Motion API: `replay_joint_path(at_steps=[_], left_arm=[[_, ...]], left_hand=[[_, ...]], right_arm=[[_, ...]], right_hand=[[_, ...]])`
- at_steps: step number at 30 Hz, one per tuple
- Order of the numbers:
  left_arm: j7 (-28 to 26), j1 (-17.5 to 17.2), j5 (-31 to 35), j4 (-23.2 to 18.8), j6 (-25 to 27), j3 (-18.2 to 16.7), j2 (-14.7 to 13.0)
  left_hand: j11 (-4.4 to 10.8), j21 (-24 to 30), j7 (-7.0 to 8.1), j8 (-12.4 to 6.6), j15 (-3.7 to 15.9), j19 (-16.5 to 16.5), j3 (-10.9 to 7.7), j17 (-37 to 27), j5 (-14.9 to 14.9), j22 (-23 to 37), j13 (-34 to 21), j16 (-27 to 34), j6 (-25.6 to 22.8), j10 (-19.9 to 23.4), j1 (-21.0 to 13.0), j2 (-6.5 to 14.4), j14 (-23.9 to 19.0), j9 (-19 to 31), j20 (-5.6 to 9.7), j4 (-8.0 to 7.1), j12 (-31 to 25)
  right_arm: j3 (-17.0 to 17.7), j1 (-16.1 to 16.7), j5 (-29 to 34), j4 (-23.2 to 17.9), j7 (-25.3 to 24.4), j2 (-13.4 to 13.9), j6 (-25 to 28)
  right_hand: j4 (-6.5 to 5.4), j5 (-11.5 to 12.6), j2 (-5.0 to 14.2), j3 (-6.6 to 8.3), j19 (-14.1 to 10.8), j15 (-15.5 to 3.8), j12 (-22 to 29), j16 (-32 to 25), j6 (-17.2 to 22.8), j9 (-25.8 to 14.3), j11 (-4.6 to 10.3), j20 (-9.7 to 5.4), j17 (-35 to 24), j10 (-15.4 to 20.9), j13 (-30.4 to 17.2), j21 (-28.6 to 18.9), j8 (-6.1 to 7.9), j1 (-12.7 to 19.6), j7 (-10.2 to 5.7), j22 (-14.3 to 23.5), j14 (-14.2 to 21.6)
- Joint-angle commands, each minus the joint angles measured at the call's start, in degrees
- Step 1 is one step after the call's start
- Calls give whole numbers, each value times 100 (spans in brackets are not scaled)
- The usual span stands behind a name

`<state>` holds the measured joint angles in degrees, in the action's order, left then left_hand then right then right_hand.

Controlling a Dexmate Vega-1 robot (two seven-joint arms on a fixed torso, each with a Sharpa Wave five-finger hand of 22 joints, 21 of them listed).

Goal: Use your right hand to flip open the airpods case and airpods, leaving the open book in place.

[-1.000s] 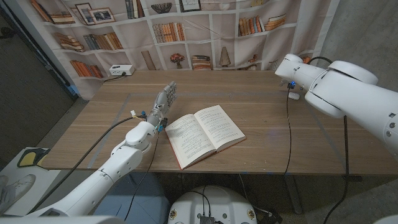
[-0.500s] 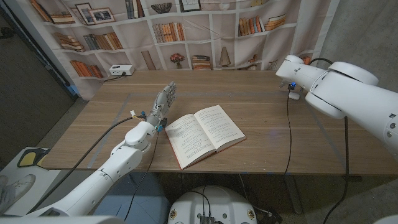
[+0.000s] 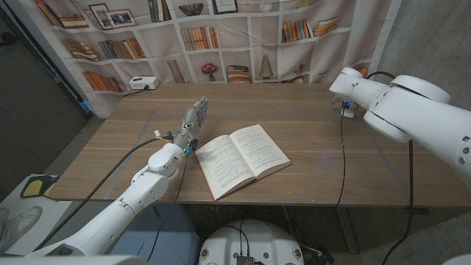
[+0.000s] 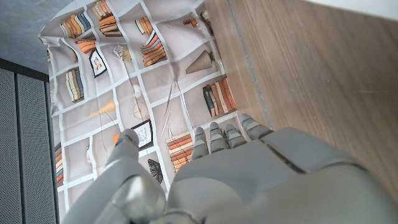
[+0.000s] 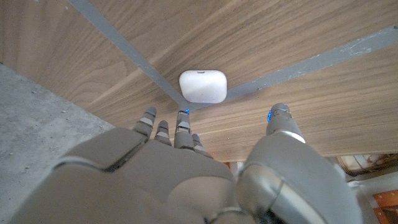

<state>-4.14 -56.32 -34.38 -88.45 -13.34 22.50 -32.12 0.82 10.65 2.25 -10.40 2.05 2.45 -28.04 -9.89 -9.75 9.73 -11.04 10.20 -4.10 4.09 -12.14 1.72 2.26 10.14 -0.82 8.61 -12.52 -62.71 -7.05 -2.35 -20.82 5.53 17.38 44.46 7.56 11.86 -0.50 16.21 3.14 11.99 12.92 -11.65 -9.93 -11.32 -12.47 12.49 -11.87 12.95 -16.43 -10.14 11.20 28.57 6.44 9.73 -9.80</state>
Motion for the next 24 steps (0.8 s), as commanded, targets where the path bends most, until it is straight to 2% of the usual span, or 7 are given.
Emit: replay_joint_path(at_steps=[1,11,24], left_arm=[[46,62,12,110,-34,43,47],[55,42,4,92,-51,40,42],[17,-23,2,14,-67,16,20]], left_hand=[[7,35,-23,-16,-23,-6,3,-6,-25,24,-24,17,-31,35,-67,4,-5,0,-21,-3,10],[4,36,-23,-16,-20,-5,9,-6,-24,24,-24,17,-32,31,-69,4,-6,0,-19,-5,13],[6,35,-27,-16,-20,-5,16,-6,-24,24,-24,15,-34,36,-71,4,-1,0,-18,-6,12]], right_arm=[[-47,6,-26,8,-53,46,7],[-60,-13,-3,5,11,47,245],[12,9,-50,3,116,56,259]], right_hand=[[-33,-11,21,2,59,27,-5,19,-938,-34,8,-5,-24,-39,-12,4,28,-43,158,19,-93],[-35,-14,27,0,91,29,-19,17,-937,-34,7,-6,-26,-81,-14,2,32,-54,157,19,-108],[-55,-23,48,-9,134,28,-2,-21,-914,-35,4,-7,-32,-53,-26,-12,46,-102,171,22,-61]])
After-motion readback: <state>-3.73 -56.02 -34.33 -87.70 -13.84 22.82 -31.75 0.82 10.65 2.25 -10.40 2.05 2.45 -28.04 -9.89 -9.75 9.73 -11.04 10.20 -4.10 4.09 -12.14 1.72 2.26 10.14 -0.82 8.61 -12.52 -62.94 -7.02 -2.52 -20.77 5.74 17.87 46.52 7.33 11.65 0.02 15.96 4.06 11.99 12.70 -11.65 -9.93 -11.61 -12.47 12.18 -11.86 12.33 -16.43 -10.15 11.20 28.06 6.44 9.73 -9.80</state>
